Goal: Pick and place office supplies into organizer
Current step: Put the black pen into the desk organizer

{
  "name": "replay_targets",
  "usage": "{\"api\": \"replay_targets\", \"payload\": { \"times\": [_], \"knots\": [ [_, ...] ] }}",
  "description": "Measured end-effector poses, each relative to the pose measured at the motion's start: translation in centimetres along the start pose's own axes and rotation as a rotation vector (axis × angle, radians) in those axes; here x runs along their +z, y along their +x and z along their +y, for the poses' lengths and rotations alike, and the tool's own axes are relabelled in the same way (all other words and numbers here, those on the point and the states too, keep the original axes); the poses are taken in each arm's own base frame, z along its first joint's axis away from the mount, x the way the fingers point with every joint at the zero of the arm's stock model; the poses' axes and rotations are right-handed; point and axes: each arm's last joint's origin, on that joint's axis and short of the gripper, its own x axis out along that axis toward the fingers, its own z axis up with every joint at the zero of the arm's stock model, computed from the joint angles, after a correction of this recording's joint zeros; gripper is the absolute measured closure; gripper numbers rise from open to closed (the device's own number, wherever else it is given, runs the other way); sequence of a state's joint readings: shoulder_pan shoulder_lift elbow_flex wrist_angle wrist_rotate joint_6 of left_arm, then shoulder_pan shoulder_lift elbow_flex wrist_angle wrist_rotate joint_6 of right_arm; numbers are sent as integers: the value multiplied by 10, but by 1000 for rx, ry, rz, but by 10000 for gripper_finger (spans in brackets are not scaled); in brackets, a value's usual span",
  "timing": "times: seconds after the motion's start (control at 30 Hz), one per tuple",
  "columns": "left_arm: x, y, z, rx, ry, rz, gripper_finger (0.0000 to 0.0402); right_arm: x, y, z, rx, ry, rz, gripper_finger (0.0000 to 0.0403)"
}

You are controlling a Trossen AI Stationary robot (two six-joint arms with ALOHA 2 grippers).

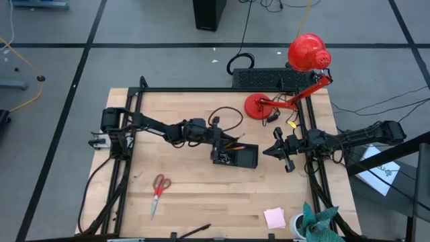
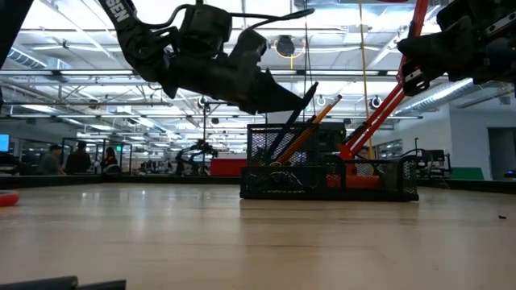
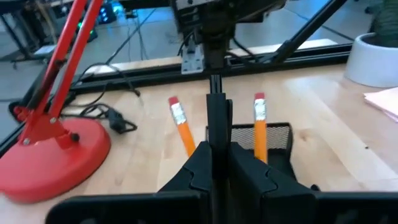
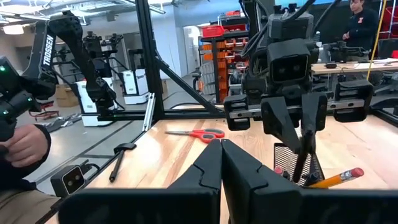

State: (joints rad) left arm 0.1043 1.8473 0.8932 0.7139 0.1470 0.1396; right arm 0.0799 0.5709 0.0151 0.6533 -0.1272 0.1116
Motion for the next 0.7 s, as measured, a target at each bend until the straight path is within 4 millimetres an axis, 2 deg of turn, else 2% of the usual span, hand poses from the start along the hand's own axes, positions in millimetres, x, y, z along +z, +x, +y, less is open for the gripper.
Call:
{"api": "replay_targets", "payload": {
  "times": [0.3,0.5,0.7],
  "knots": [
    [-8,0,0,32,-41,82,367,0,0,0,0,0,-1,403],
    [-7,0,0,34,-65,77,365,0,0,0,1,0,0,403],
    [-7,0,0,34,-66,73,324,0,0,0,4,0,0,403]
  ]
}}
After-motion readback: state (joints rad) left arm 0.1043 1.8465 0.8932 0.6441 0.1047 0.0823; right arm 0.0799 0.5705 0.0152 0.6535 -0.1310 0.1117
